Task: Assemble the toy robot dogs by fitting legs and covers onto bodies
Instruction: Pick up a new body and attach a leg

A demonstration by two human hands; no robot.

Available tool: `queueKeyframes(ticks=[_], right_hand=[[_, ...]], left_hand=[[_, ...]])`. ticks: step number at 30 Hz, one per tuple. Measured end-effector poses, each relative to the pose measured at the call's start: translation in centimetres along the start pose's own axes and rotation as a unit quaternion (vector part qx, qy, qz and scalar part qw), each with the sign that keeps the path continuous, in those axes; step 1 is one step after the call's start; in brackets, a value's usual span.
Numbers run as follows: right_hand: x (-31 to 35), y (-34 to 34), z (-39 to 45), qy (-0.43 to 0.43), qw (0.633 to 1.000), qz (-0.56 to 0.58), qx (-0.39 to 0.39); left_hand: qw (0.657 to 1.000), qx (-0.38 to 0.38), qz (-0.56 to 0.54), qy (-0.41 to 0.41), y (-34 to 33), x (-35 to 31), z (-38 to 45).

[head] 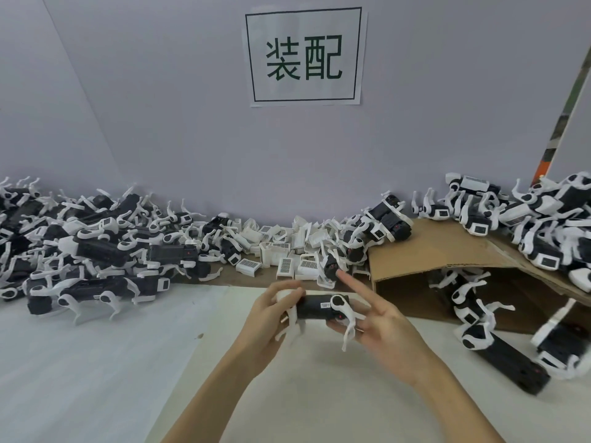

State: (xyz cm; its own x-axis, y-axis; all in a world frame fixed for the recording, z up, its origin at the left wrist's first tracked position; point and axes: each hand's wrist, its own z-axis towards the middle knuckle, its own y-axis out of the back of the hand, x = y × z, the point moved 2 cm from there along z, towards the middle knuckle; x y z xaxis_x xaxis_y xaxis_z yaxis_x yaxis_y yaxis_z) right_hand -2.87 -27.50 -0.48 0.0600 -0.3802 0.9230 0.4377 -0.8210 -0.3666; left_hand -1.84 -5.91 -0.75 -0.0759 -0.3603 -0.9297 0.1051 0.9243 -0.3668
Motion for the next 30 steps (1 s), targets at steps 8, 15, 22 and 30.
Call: queueKeyframes(ticks=[8, 15, 22, 30], right_hand=[[-0.5, -1.2, 0.1, -0.001, 0.990, -0.132, -0.057], [0.3, -0.4, -0.5, 0.082, 0.957, -0.268, -0.071], [0.1, -1.0, -0.4, 0.303, 0.715, -0.612, -0.150], [-0.4, -0.1, -0.4, 0.264, 0.737, -0.603, -0.153]], left_hand=[[0.973, 0.027, 0.160, -0.166, -0.3, -1.6, -1.3], [0.938, 0.109, 0.291, -0.152, 0.7, -1.3, -1.0], [0.613, 0.037, 0.605, -0.507, 0.3, -1.7, -0.9], [0.553, 0.003, 0.597, -0.581, -1.4, -1.4, -1.7]])
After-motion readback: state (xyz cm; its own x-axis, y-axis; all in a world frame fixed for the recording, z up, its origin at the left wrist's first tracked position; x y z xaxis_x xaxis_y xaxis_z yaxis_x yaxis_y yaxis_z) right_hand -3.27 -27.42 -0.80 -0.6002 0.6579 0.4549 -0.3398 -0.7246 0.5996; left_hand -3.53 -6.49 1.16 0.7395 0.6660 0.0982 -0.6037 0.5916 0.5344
